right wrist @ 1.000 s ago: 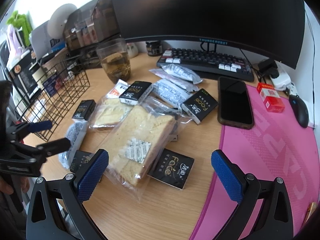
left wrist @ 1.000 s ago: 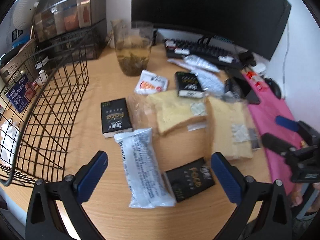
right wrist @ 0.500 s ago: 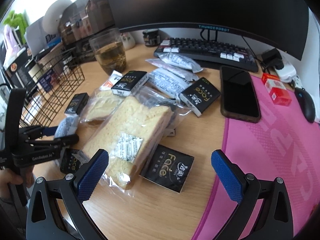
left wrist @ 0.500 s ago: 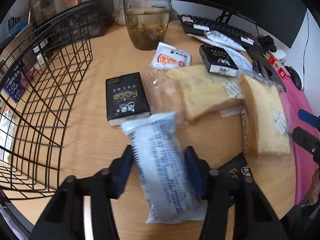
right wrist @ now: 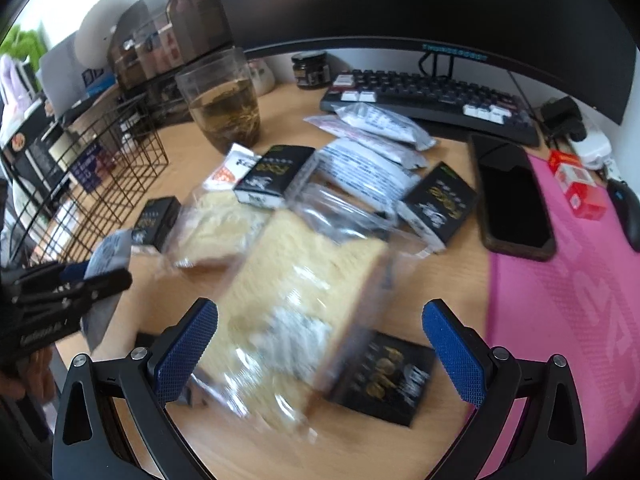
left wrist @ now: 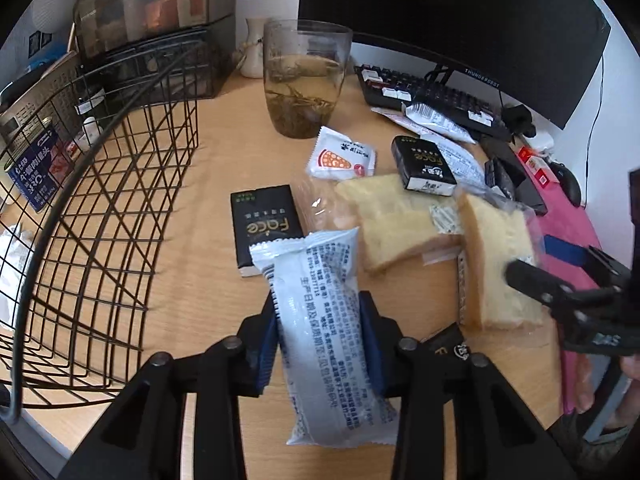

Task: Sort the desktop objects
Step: 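Grasp the white snack packet with the left tool while the right tool grasps the bagged bread, then carry both items to the wire basket and open both tools to drop them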

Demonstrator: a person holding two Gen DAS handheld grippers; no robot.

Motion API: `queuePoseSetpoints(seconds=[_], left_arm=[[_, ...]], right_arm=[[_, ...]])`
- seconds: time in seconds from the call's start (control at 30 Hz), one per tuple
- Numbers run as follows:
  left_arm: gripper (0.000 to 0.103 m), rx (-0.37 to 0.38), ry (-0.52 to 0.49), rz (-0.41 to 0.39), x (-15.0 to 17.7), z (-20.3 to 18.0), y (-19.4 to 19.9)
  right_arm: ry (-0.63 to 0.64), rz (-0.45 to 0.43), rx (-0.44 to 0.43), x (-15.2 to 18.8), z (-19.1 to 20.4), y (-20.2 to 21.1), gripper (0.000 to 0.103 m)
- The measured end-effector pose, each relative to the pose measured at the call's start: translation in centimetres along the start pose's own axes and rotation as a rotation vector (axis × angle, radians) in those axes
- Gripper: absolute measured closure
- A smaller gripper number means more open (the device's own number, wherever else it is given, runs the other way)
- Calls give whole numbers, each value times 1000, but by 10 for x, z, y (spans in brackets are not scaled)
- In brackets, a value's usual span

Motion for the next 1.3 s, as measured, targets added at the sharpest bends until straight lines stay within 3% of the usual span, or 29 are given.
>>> queuePoseSetpoints(seconds=[0.33,0.43,0.5,0.6,0.8,0.97,1.1,1.3], left_arm=[[63,16,10,4,2,0,1],[63,12,11,9,3,1,-1],[63,13,10,6,2,1,-1],[63,18,5,1,1,-2,0],[63,39,-19,-30,-7,-16,17],[63,71,-45,-115,-30,-29,58],[63,29,-39,-214,-56,-9,105],[63,-151,94,-300,-74,89,156]], right_arm=[[-4,51,-13,2,24,-32,0],[8,25,-18,4,25,-34,1],[6,0,-26,5,22,-28,20],[7,-10,-27,5,14,-19,30],[13,-51,-26,7,0,12,34],[25,-112,-46,-8,2,46,34],[82,-150,-118,-34,34,68,34],[264,-180,-290,-93,158,86,34]])
Point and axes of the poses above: each gripper's, at about its wrist camera, not at the fingertips, and y roughly against the way its jaws point, z to its left, x to its underside, the point moved 8 cm from there along -y, roughly the way its jaws point, and after that the axes turned 10 degrees about x, right-handed, at the moved point
